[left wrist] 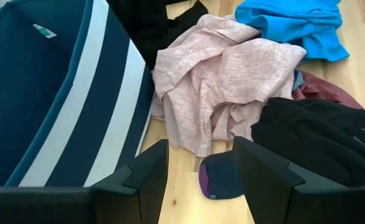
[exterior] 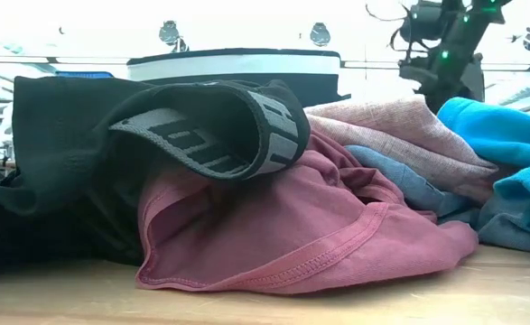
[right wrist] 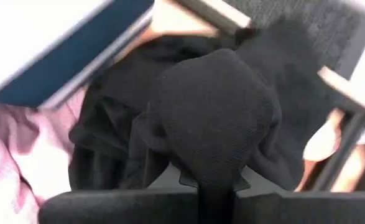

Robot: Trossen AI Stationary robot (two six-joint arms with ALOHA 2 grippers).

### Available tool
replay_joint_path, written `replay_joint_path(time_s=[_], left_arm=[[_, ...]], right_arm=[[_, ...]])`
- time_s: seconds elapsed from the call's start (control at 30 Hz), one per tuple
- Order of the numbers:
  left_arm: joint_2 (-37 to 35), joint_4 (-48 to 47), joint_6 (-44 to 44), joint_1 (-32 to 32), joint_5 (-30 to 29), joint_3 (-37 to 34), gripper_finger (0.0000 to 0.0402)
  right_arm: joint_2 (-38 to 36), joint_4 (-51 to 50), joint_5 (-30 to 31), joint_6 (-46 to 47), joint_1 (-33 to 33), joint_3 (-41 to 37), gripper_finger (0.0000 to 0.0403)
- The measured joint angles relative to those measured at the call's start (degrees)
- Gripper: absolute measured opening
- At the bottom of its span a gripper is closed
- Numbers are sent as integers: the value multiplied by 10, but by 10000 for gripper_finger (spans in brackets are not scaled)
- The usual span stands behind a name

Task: Sort clothes
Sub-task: Move the black hoodie to the top right of the table, then move the pink polo shirt to the top left of the table

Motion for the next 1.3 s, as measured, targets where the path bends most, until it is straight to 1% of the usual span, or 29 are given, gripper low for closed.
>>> replay_joint_path(time_s=[0.1,0.17,0.3,0.4,0.6,0.77,0.83,0.9,1.0,1.1,1.17,1.3], left_arm=[[0,0,1,5,0,0,190],[0,2,0,8,0,0,190],[0,11,0,9,0,0,190],[0,16,3,9,0,0,190],[0,16,4,14,0,0,190],[0,31,8,14,0,-2,190],[1,77,39,17,0,-14,190],[6,120,78,23,21,-28,190],[21,179,135,41,46,-50,190],[46,237,196,68,61,-63,189],[74,268,243,91,74,-63,190],[137,314,385,128,119,-63,190]], right_arm=[[3,25,-1,16,0,-15,6],[18,24,-9,23,0,-16,11],[51,3,-56,29,0,-14,37],[67,-14,-63,17,0,-13,76],[65,-39,-62,8,0,-9,171],[63,-116,-60,13,0,42,223],[62,-145,-60,17,0,76,235],[61,-172,-59,22,2,114,242],[53,-196,-56,29,13,171,246],[31,-199,-56,45,39,217,246],[10,-187,-57,57,64,231,246],[-35,-155,-52,78,115,232,247]])
